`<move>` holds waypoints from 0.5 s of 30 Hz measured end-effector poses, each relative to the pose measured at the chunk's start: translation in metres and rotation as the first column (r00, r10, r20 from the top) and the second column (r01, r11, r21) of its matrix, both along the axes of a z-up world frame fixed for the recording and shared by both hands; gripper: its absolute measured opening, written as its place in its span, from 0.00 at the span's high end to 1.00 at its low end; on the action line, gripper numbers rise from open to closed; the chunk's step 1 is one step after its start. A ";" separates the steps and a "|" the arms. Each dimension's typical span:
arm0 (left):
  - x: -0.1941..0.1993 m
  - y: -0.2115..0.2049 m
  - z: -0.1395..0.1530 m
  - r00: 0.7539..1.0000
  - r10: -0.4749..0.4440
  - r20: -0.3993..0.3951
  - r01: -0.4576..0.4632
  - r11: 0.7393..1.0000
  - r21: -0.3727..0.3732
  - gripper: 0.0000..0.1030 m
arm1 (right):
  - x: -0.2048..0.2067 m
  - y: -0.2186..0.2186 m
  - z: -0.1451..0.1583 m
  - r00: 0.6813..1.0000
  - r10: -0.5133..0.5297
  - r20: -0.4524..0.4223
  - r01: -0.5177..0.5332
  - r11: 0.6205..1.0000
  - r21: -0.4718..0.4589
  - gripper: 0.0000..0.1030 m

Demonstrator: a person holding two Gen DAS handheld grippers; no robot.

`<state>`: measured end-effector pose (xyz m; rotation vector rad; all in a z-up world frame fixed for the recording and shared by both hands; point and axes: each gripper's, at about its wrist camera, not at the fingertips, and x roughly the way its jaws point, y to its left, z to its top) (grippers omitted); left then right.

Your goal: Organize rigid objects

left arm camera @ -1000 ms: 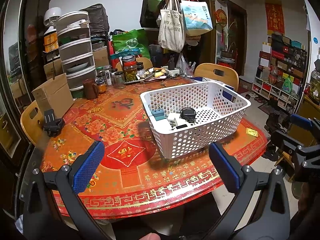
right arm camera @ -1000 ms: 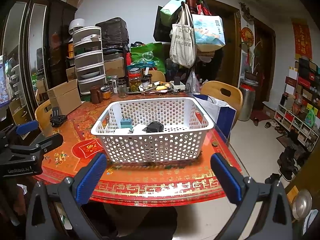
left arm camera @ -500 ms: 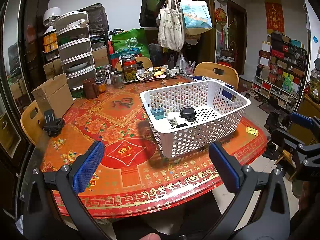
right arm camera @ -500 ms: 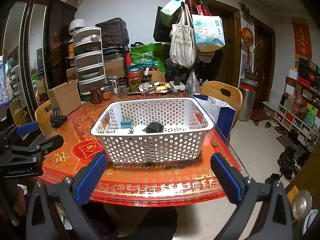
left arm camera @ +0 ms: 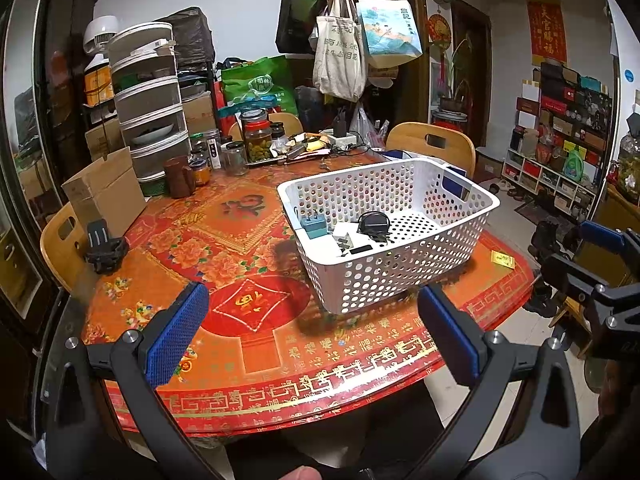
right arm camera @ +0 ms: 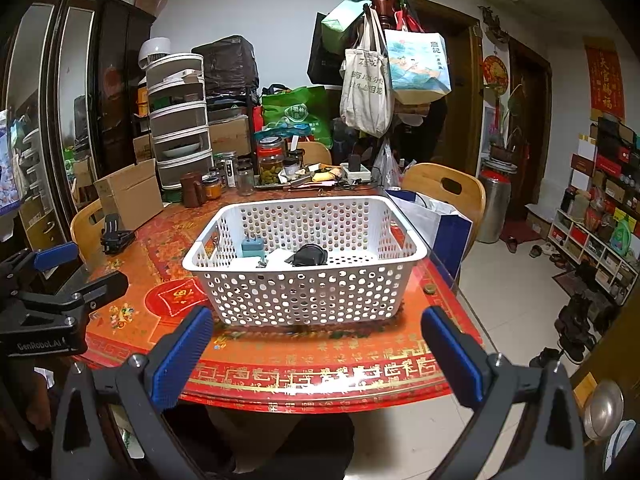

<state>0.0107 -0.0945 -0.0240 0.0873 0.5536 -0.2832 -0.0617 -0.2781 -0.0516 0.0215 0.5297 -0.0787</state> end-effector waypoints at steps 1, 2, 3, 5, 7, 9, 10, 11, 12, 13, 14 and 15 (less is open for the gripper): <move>-0.001 0.001 -0.001 1.000 -0.001 -0.001 0.001 1.000 0.001 0.00 | 0.000 0.000 0.000 1.000 0.001 -0.001 -0.001 1.000 -0.001 0.00; -0.001 0.001 -0.001 1.000 -0.002 -0.002 0.002 1.000 0.001 0.00 | 0.000 0.000 0.000 1.000 0.003 -0.001 -0.003 1.000 -0.002 0.00; -0.001 0.002 -0.001 1.000 -0.003 -0.003 0.003 1.000 0.000 0.00 | 0.000 0.000 0.000 1.000 0.004 -0.003 -0.004 1.000 -0.002 0.00; -0.003 0.003 -0.003 1.000 -0.004 -0.001 0.004 1.000 0.002 0.00 | 0.000 0.001 0.000 1.000 0.005 -0.004 -0.005 1.000 -0.005 0.00; -0.006 0.006 -0.004 1.000 -0.005 0.002 0.005 1.000 0.006 0.00 | 0.000 0.002 0.000 1.000 0.005 -0.004 -0.005 1.000 -0.005 0.00; -0.008 0.007 -0.005 1.000 -0.008 0.008 0.008 1.000 0.010 0.00 | 0.000 0.002 0.000 1.000 0.004 -0.003 -0.004 1.000 -0.006 0.00; -0.010 0.008 -0.005 1.000 -0.007 0.013 0.007 1.000 0.013 0.00 | 0.000 0.002 0.000 1.000 0.004 -0.004 -0.004 1.000 -0.005 0.00; -0.010 0.009 -0.005 1.000 -0.012 0.016 0.011 1.000 0.017 0.00 | 0.000 0.002 0.000 1.000 0.005 -0.003 -0.005 1.000 -0.005 0.00; -0.010 0.009 -0.005 1.000 -0.011 0.018 0.011 1.000 0.021 0.00 | 0.000 0.002 0.000 1.000 0.005 -0.004 -0.005 1.000 -0.006 0.00; -0.011 0.010 -0.006 1.000 -0.009 0.019 0.009 1.000 0.023 0.00 | 0.000 0.002 0.000 1.000 0.006 -0.004 -0.006 1.000 -0.006 0.00; -0.011 0.011 -0.004 1.000 -0.011 0.019 0.010 1.000 0.022 0.00 | 0.000 0.002 0.000 1.000 0.008 -0.003 -0.008 1.000 -0.007 0.00; -0.011 0.012 -0.004 1.000 -0.013 0.018 0.013 1.000 0.019 0.00 | 0.000 0.002 0.001 1.000 0.009 -0.003 -0.009 1.000 -0.007 0.00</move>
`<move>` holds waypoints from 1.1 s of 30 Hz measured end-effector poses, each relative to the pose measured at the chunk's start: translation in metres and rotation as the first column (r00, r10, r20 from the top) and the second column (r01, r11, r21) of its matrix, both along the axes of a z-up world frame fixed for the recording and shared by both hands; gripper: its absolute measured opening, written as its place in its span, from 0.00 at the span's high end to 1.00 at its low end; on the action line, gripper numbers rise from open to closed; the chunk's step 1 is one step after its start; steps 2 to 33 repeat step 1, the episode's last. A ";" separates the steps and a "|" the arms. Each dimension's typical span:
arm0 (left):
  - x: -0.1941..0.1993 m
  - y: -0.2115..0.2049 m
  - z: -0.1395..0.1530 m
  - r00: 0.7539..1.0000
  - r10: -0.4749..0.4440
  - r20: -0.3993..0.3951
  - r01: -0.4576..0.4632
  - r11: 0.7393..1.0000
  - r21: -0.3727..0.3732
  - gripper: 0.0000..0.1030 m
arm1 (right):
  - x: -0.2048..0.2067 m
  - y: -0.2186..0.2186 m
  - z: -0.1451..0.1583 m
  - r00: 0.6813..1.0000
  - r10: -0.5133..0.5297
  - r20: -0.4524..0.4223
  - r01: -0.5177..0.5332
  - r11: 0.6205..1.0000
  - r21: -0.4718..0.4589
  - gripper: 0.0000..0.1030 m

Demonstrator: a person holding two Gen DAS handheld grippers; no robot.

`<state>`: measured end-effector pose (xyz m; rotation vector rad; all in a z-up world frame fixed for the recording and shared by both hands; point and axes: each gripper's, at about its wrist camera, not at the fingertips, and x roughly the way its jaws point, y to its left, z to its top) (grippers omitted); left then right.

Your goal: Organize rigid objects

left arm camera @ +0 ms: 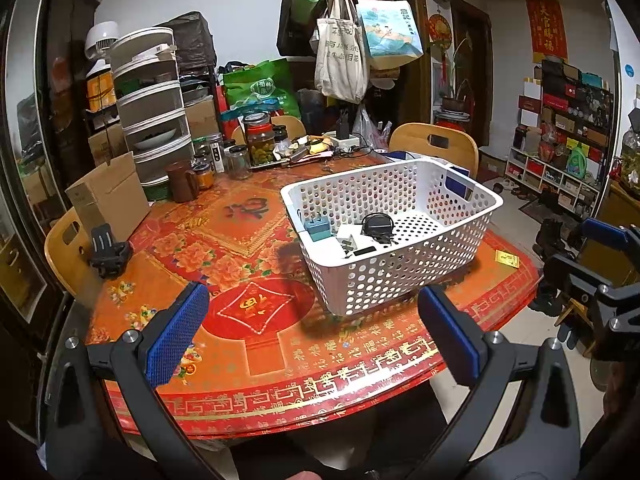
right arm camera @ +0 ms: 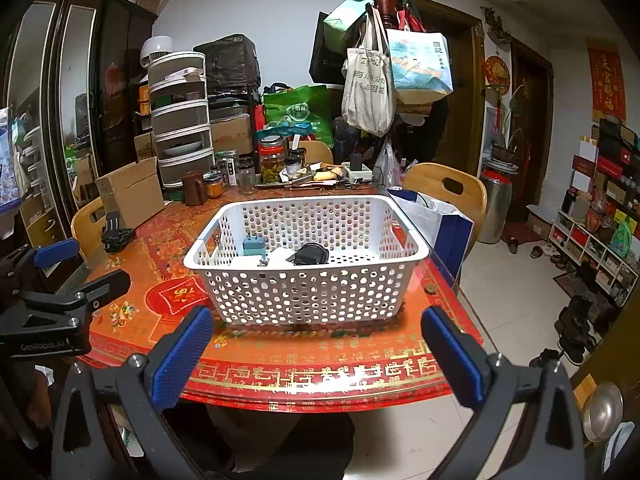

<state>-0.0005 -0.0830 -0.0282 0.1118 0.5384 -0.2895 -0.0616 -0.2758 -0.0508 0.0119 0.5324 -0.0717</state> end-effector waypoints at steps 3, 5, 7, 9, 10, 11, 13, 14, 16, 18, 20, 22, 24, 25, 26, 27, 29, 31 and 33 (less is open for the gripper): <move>0.000 0.002 -0.001 1.000 0.004 -0.004 -0.004 1.000 -0.007 0.00 | 0.000 0.000 0.000 1.000 0.002 0.000 -0.002 1.000 0.000 0.00; 0.000 0.002 -0.001 1.000 0.004 -0.004 -0.004 1.000 -0.007 0.00 | 0.000 0.000 0.000 1.000 0.002 0.000 -0.002 1.000 0.000 0.00; 0.000 0.002 -0.001 1.000 0.004 -0.004 -0.004 1.000 -0.007 0.00 | 0.000 0.000 0.000 1.000 0.002 0.000 -0.002 1.000 0.000 0.00; 0.000 0.002 -0.001 1.000 0.004 -0.004 -0.004 1.000 -0.007 0.00 | 0.000 0.000 0.000 1.000 0.002 0.000 -0.002 1.000 0.000 0.00; 0.000 0.002 -0.001 1.000 0.004 -0.004 -0.004 1.000 -0.007 0.00 | 0.000 0.000 0.000 1.000 0.002 0.000 -0.002 1.000 0.000 0.00; 0.000 0.002 -0.001 1.000 0.004 -0.004 -0.004 1.000 -0.007 0.00 | 0.000 0.000 0.000 1.000 0.002 0.000 -0.002 1.000 0.000 0.00; 0.000 0.002 -0.001 1.000 0.004 -0.004 -0.004 1.000 -0.007 0.00 | 0.000 0.000 0.000 1.000 0.002 0.000 -0.002 1.000 0.000 0.00; 0.000 0.002 -0.001 1.000 0.004 -0.004 -0.004 1.000 -0.007 0.00 | 0.000 0.000 0.000 1.000 0.002 0.000 -0.002 1.000 0.000 0.00; 0.000 0.002 -0.001 1.000 0.004 -0.004 -0.004 1.000 -0.007 0.00 | 0.000 0.000 0.000 1.000 0.002 0.000 -0.002 1.000 0.000 0.00; 0.000 0.002 -0.001 1.000 0.004 -0.004 -0.004 1.000 -0.007 0.00 | 0.000 0.000 0.000 1.000 0.002 0.000 -0.002 1.000 0.000 0.00; 0.000 0.002 -0.001 1.000 0.004 -0.004 -0.004 1.000 -0.007 0.00 | 0.000 0.000 0.000 1.000 0.002 0.000 -0.002 1.000 0.000 0.00; 0.000 0.002 -0.001 1.000 0.004 -0.004 -0.004 1.000 -0.007 0.00 | 0.000 0.000 0.000 1.000 0.002 0.000 -0.002 1.000 0.000 0.00; 0.000 0.002 -0.001 1.000 0.004 -0.004 -0.004 1.000 -0.007 0.00 | 0.000 0.000 0.000 1.000 0.002 0.000 -0.002 1.000 0.000 0.00; 0.000 0.002 -0.001 1.000 0.004 -0.004 -0.004 1.000 -0.007 0.00 | 0.000 0.000 0.000 1.000 0.002 0.000 -0.002 1.000 0.000 0.00; 0.000 0.002 -0.001 1.000 0.004 -0.004 -0.004 1.000 -0.007 0.00 | 0.000 0.000 0.000 1.000 0.002 0.000 -0.002 1.000 0.000 0.00; 0.000 0.002 -0.001 1.000 0.004 -0.004 -0.004 1.000 -0.007 0.00 | 0.000 0.000 0.000 1.000 0.002 0.000 -0.002 1.000 0.000 0.00; 0.000 0.002 -0.001 1.000 0.004 -0.004 -0.004 1.000 -0.007 0.00 | 0.000 0.000 0.000 1.000 0.002 0.000 -0.002 1.000 0.000 0.00; 0.000 0.002 -0.001 1.000 0.004 -0.004 -0.004 1.000 -0.007 0.00 | 0.000 0.000 0.000 1.000 0.002 0.000 -0.002 1.000 0.000 0.00; 0.000 0.002 -0.001 1.000 0.004 -0.004 -0.004 1.000 -0.007 0.00 | 0.000 0.000 0.000 1.000 0.002 0.000 -0.002 1.000 0.000 0.00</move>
